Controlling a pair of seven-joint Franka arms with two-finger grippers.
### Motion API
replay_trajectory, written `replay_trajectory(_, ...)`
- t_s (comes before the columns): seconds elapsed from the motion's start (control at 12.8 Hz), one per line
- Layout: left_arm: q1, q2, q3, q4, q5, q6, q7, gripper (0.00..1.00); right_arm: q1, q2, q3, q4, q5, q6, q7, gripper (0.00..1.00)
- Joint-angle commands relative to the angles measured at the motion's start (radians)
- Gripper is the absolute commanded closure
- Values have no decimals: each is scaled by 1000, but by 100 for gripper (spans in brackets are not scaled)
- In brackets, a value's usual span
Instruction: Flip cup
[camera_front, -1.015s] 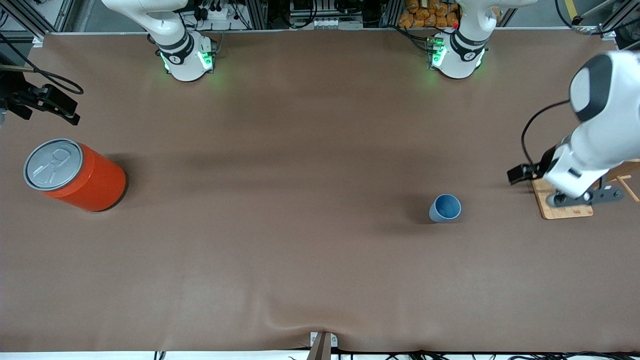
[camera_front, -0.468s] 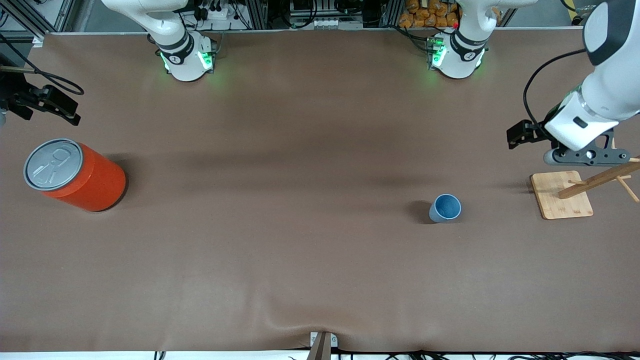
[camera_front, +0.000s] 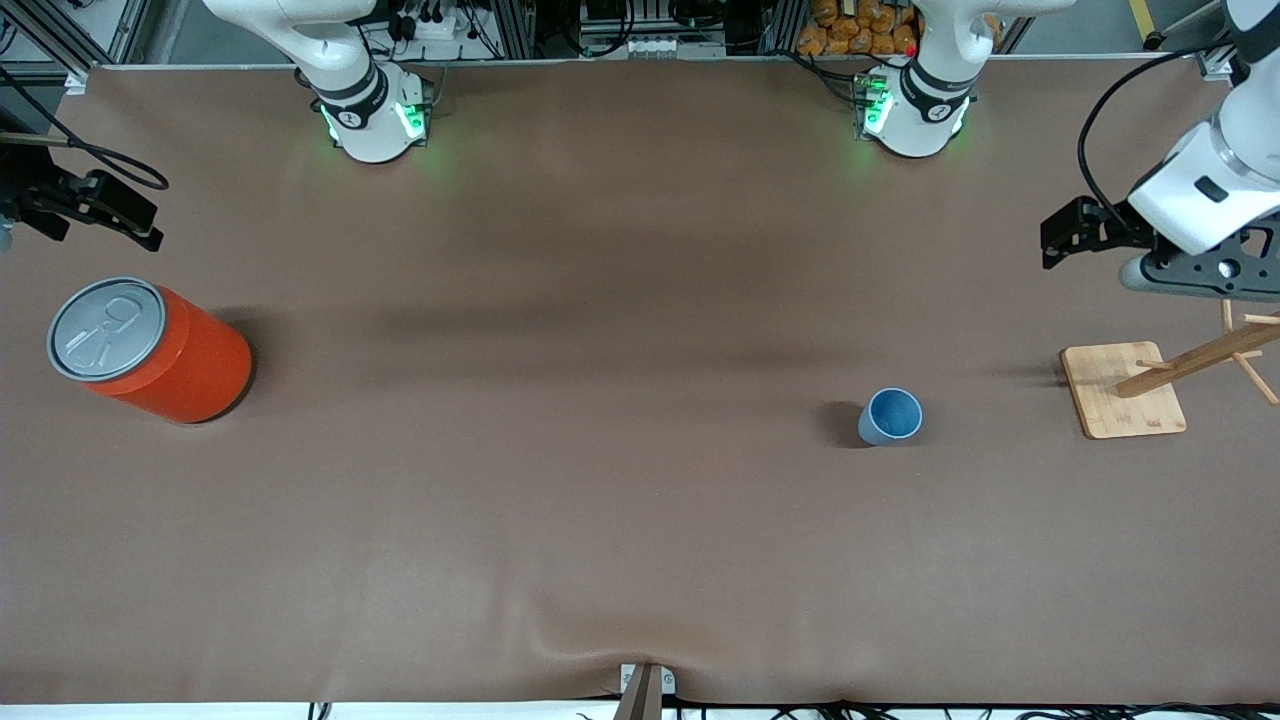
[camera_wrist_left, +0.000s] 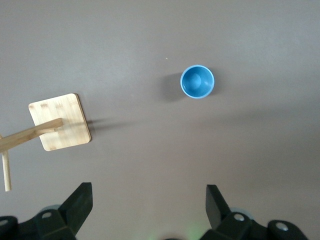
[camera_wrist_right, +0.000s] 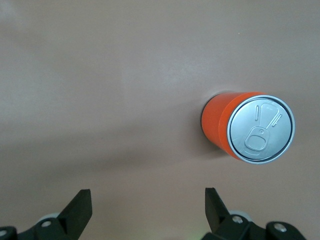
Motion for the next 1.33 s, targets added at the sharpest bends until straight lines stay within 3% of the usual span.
replay_trajectory(0.0, -19, 6, 6, 73, -14, -77, 17, 0, -4, 8, 1, 16, 17, -8, -2, 0)
replay_trajectory(0.7, 4, 4, 6, 100, -66, -83, -78, 0, -19, 8, 0, 14, 37, -8, -2, 0)
replay_trajectory(1.25, 4, -1, 11, 99, -36, -79, -58, 0, -15, 8, 3, 14, 37, -13, 0, 0)
